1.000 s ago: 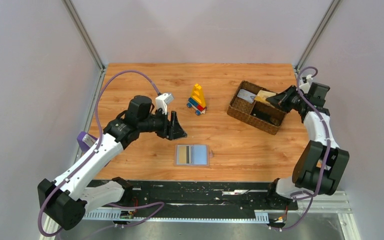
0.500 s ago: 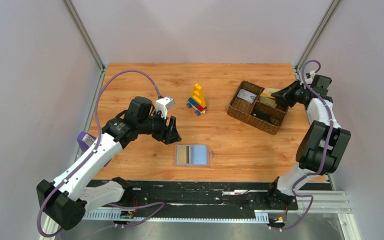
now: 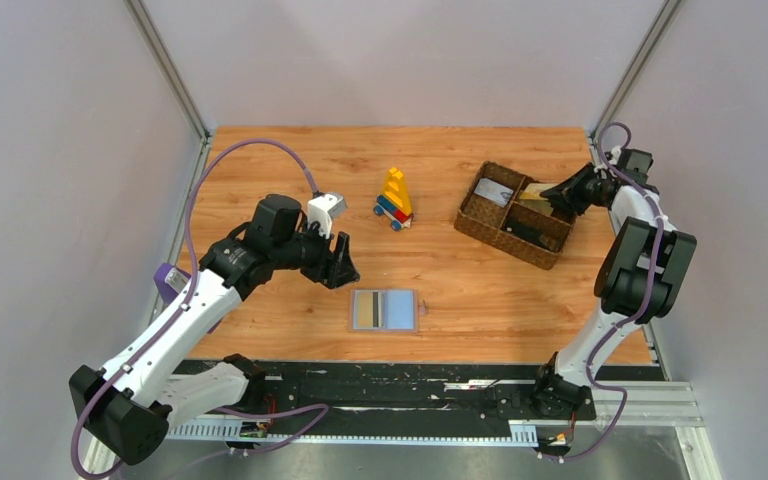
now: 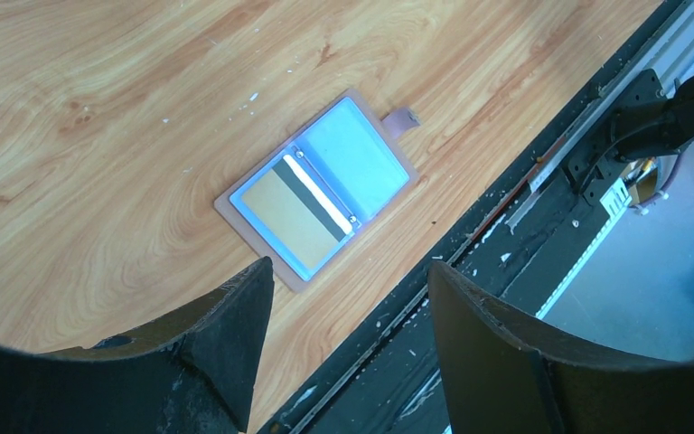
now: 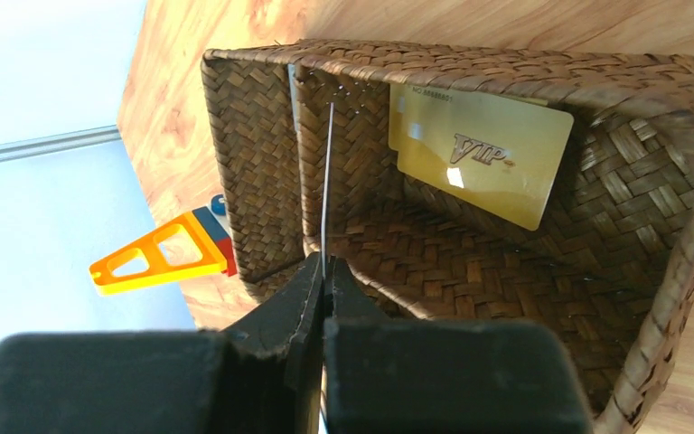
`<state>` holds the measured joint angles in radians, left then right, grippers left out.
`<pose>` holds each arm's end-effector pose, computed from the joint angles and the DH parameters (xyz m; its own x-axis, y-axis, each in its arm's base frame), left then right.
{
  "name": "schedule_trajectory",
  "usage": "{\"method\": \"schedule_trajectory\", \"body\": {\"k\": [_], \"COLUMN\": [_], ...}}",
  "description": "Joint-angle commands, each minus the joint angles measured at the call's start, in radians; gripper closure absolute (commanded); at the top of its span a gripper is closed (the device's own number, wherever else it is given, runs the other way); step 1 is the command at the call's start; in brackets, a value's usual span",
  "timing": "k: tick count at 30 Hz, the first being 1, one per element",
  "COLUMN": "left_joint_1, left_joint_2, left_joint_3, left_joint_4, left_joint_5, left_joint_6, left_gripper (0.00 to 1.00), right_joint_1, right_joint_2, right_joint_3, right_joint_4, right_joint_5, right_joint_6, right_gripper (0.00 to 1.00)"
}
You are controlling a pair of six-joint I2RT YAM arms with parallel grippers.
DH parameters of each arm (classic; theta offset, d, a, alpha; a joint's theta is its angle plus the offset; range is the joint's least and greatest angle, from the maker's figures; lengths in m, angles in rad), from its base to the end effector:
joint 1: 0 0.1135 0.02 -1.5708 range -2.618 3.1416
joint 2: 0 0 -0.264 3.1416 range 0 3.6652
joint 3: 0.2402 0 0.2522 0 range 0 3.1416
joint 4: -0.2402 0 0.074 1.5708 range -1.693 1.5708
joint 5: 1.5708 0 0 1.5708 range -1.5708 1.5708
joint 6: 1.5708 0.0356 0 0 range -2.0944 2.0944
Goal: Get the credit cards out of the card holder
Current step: Place the credit card in the storage box.
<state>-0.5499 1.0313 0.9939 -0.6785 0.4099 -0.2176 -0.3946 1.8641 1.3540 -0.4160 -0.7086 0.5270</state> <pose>0.1732 -0.1228 0.3208 -0.7052 0.2000 -0.6802 0.5975 0.6841 -0.4183 0.3783 -0.1324 0.2182 -0.6725 0.6937 -0.2578 0.3114 0.5812 0.7518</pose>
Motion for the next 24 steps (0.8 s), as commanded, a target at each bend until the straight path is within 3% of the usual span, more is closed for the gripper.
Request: {"method": "schedule_trajectory", "body": {"k": [1,24], "left_joint_1": [0.004,0.010], "left_joint_2": [-0.019,-0.026], "left_joint_3": [0.012,0.011], "left_joint_4": [0.003,0.004], "left_joint_5": [-0.011,-0.011], "left_joint_6": [0.027,0.029], "left_gripper": [0.28,0.27], "right_joint_1": [-0.005,-0.006], "right_joint_2": [0.031,0.169], "right_joint_3": [0.063,0.167], "right_joint_4": [-0.011,-0.063], "right_joint_5": [0.000,-0.056], "right_joint_6": [-0.039,-0.098], "right_gripper": [1.00,0.97]}}
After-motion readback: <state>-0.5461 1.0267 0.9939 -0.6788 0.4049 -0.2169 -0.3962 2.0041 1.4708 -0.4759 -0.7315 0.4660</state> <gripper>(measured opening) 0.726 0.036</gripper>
